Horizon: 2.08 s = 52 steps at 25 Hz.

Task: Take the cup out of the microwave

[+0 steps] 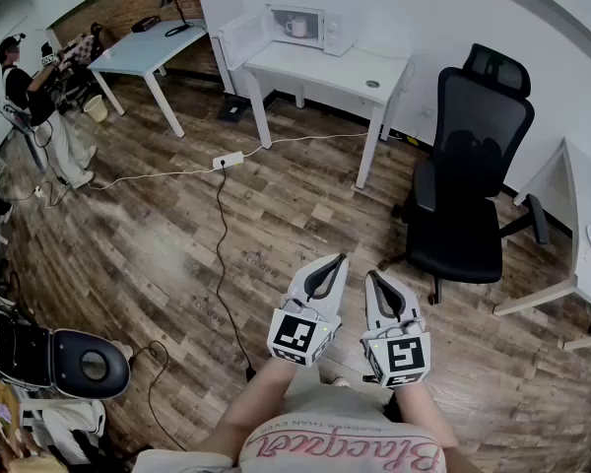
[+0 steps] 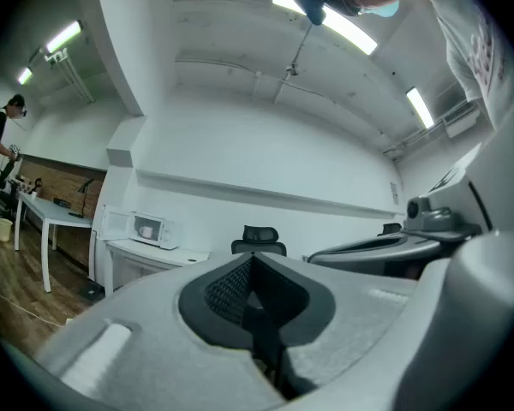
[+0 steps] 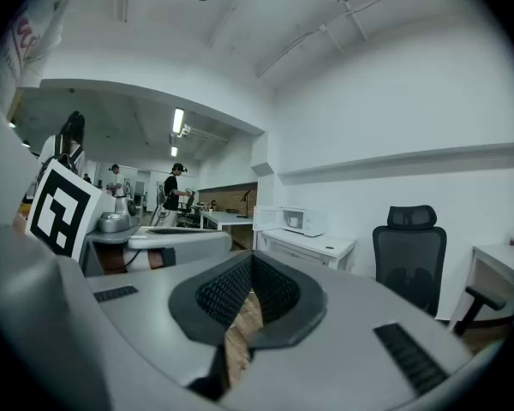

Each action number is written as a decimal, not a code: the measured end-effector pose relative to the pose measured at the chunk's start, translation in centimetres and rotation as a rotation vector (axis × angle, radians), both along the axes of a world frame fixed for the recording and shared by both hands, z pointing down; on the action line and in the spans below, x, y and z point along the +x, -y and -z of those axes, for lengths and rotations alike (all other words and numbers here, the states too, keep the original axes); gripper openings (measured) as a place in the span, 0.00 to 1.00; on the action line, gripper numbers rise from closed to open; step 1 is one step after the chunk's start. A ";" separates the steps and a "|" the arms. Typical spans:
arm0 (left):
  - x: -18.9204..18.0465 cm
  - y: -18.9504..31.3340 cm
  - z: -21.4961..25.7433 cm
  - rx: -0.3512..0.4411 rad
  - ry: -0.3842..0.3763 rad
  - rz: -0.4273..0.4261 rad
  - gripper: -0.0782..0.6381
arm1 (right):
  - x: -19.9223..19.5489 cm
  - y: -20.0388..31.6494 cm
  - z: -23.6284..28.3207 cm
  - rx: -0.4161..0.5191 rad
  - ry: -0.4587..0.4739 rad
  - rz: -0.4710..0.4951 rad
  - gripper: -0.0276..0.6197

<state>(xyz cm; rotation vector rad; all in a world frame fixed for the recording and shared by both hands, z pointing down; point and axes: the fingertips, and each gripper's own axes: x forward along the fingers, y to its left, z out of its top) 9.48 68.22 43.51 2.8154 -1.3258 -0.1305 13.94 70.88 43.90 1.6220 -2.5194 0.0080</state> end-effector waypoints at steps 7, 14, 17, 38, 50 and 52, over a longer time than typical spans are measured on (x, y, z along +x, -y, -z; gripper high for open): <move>3.7 -7.3 0.6 0.040 0.052 -0.003 0.11 | 3.8 -6.9 0.2 0.019 0.021 -0.003 0.06; 3.2 -6.6 0.9 0.058 0.106 0.045 0.11 | 3.8 -6.5 0.6 0.044 0.040 0.025 0.06; 2.4 -4.6 0.9 0.062 0.111 0.056 0.11 | 3.2 -4.6 0.9 0.055 0.055 0.036 0.06; -7.9 18.2 4.3 0.156 0.158 0.095 0.11 | -8.4 18.6 3.1 0.078 -0.037 0.088 0.06; -11.9 24.2 4.1 0.079 0.011 0.094 0.11 | -10.7 23.9 2.1 0.049 -0.053 0.085 0.06; -11.6 24.8 4.0 0.081 0.027 0.083 0.11 | -10.4 24.6 2.1 0.048 -0.055 0.084 0.06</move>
